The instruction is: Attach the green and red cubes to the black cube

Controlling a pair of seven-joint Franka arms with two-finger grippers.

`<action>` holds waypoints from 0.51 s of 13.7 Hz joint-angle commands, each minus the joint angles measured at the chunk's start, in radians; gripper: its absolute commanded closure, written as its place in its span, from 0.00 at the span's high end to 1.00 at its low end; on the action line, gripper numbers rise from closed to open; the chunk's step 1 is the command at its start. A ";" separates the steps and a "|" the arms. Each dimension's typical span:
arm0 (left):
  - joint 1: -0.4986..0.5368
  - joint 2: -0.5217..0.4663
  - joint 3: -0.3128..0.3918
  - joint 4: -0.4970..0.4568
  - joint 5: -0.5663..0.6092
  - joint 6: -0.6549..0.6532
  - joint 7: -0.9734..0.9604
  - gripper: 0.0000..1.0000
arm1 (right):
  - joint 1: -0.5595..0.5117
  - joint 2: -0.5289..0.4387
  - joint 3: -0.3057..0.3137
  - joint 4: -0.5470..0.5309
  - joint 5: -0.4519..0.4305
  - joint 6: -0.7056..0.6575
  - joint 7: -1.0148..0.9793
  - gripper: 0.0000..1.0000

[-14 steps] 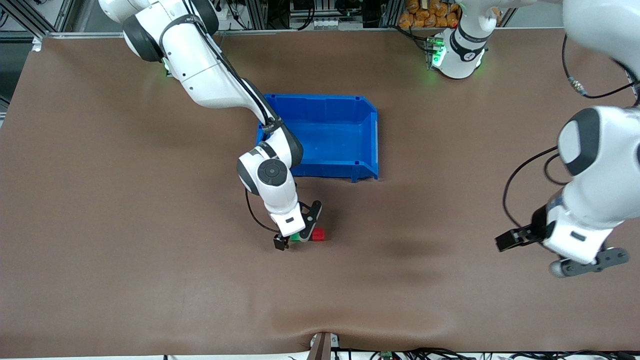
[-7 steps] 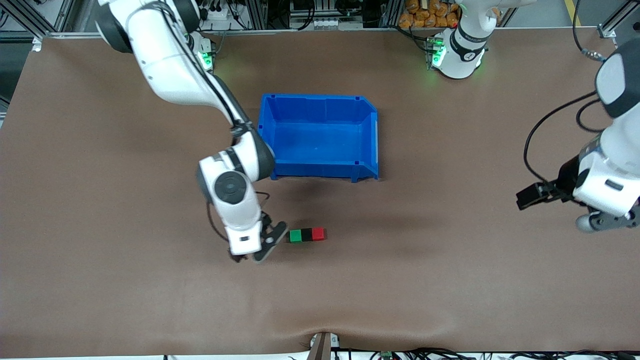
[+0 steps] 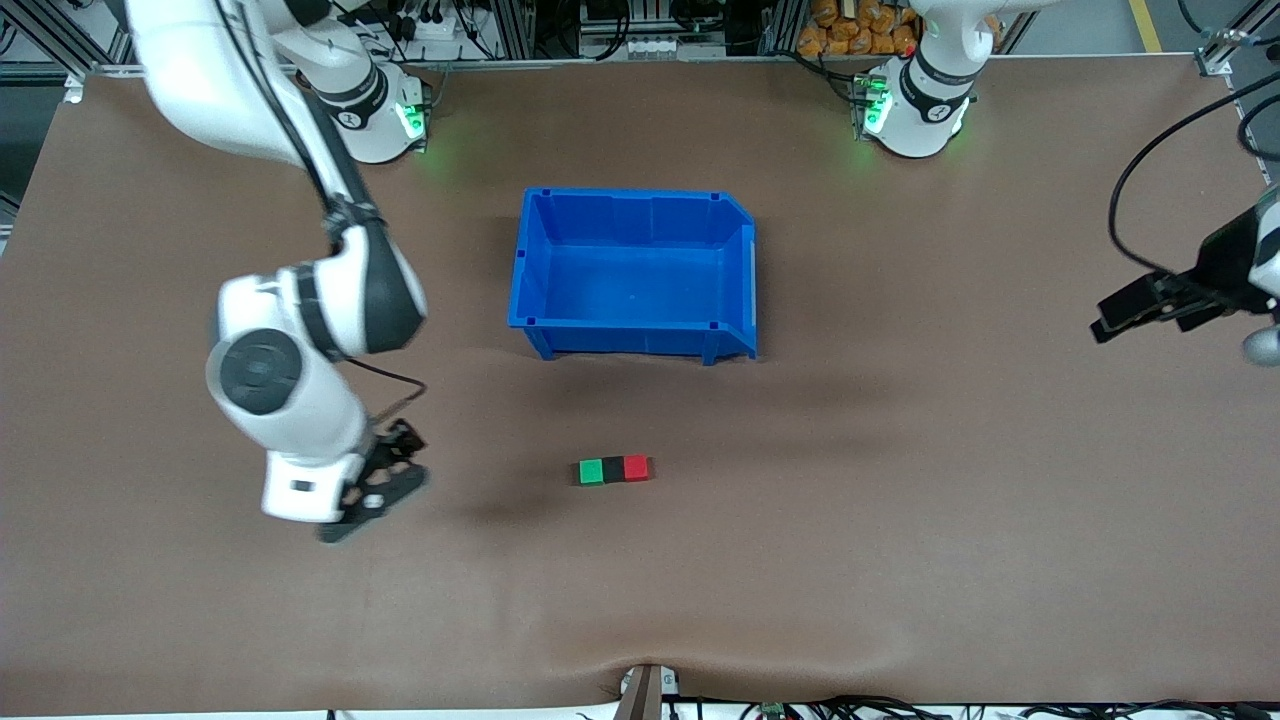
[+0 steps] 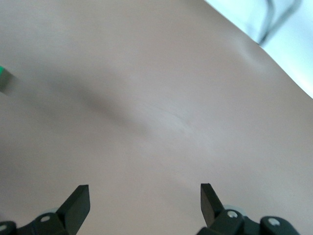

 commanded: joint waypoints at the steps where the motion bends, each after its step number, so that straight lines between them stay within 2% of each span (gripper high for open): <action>1: 0.019 -0.070 -0.005 -0.070 -0.019 0.001 0.037 1.00 | -0.118 -0.153 0.025 -0.156 0.000 0.009 0.023 1.00; 3: 0.037 -0.090 0.003 -0.070 -0.019 -0.025 0.092 1.00 | -0.206 -0.233 0.025 -0.225 0.036 0.010 0.023 1.00; 5: 0.056 -0.084 0.001 -0.055 -0.015 -0.030 0.127 1.00 | -0.290 -0.296 0.022 -0.286 0.160 0.004 0.024 1.00; 7: 0.057 -0.076 0.003 -0.047 -0.013 -0.030 0.150 1.00 | -0.341 -0.328 0.022 -0.293 0.170 -0.047 0.036 1.00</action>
